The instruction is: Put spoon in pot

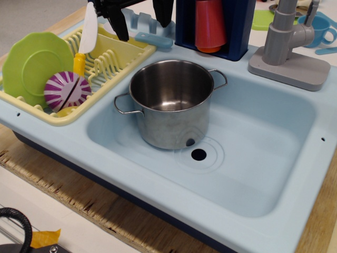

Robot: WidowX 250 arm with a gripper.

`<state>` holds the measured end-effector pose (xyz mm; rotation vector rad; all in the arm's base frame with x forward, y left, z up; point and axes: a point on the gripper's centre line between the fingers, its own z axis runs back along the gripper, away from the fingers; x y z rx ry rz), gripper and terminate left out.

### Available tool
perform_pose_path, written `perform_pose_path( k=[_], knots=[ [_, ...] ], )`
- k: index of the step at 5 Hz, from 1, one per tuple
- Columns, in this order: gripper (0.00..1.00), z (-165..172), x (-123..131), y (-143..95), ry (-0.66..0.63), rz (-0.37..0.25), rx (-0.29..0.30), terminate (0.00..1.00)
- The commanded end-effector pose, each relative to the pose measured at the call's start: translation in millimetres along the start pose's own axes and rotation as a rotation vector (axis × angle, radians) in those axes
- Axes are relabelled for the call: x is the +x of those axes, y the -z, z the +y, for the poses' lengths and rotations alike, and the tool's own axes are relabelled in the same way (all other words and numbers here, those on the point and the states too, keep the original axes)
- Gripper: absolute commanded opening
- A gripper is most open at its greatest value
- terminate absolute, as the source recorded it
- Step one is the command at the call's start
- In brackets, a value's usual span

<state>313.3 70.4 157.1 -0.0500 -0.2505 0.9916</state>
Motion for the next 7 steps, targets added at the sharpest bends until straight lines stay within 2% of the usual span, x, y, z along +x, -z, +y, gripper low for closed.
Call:
perform_pose_path(
  k=[1, 3, 4, 7],
  knots=[
    [1.0, -2, 6, -4, 0.001, -0.009, -0.017, 0.0],
    [1.0, -9, 16, 3, 0.033, -0.005, -0.01, 0.0],
    [1.0, -11, 18, 5, 0.04, -0.019, -0.028, 0.0],
    [1.0, -8, 21, 17, -0.005, -0.02, -0.038, 0.0]
  ],
)
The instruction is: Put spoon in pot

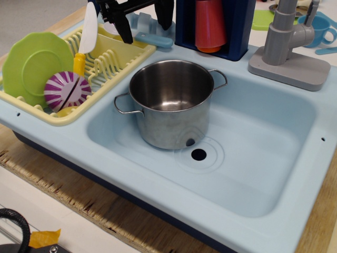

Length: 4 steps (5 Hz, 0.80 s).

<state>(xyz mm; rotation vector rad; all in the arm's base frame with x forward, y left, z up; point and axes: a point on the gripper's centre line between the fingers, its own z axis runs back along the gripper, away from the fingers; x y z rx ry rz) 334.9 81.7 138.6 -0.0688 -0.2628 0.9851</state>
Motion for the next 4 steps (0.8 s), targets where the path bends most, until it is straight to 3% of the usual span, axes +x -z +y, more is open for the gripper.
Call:
perform_pose_path(
  k=[1, 4],
  knots=[
    [1.0, 4.0, -1.0, -2.1, -0.02, 0.002, -0.007, 0.0],
    [1.0, 9.2, -4.4, 1.4, -0.036, 0.013, -0.002, 0.0]
  ],
)
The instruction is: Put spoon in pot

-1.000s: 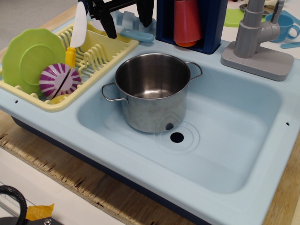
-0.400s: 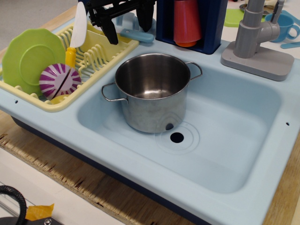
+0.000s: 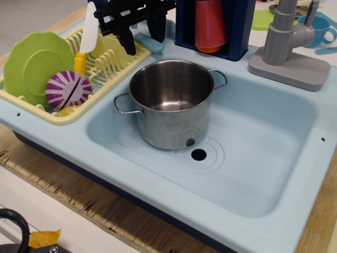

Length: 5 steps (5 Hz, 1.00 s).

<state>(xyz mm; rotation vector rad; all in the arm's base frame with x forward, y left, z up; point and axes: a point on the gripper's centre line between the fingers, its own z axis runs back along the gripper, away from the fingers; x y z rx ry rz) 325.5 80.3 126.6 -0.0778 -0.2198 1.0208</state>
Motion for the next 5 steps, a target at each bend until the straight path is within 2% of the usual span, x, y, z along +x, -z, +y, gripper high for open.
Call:
perform_pose_path(
  k=[1, 2, 3, 4, 5],
  knots=[
    [1.0, 0, 4, -8, -0.001, -0.021, -0.018, 0.0],
    [1.0, 3, 5, -13, -0.011, -0.044, -0.04, 0.0],
    [1.0, 4, 4, -10, -0.014, -0.024, -0.03, 0.0],
    [1.0, 7, -7, -24, -0.046, -0.039, -0.008, 0.0],
    [1.0, 11, -27, -43, -0.085, -0.086, -0.02, 0.0]
  ],
)
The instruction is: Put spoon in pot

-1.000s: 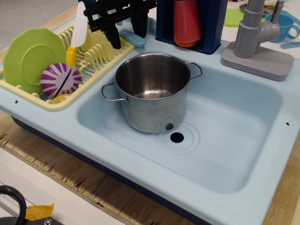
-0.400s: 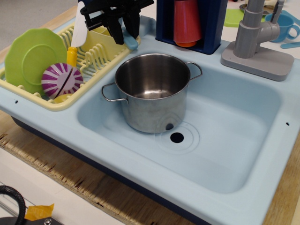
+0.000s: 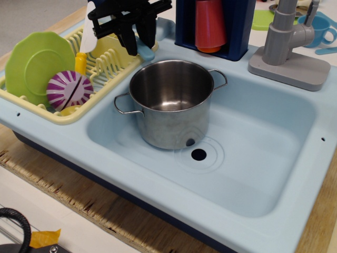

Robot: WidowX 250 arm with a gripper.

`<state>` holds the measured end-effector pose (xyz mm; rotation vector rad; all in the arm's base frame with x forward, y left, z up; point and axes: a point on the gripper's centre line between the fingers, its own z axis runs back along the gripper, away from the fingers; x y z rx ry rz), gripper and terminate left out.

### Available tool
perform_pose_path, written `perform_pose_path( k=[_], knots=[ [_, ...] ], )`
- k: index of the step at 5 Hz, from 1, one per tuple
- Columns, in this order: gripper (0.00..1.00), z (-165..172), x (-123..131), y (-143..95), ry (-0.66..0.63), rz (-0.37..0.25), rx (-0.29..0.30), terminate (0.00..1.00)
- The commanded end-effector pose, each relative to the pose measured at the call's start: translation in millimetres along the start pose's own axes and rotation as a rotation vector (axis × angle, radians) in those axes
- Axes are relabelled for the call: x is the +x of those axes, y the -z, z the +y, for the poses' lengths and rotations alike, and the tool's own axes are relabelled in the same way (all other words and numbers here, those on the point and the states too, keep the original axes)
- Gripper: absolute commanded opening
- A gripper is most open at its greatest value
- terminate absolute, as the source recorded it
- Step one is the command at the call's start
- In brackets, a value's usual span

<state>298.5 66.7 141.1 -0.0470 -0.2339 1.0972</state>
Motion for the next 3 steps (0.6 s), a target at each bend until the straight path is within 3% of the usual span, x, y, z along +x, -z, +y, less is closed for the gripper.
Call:
perform_pose_path(
  k=[1, 2, 3],
  knots=[
    [1.0, 1, -24, -39, -0.035, -0.102, -0.062, 0.0],
    [0.0, 2, -44, -48, -0.035, -0.133, -0.075, 0.0],
    [1.0, -4, -53, -44, -0.011, -0.114, -0.116, 1.0]
  ],
)
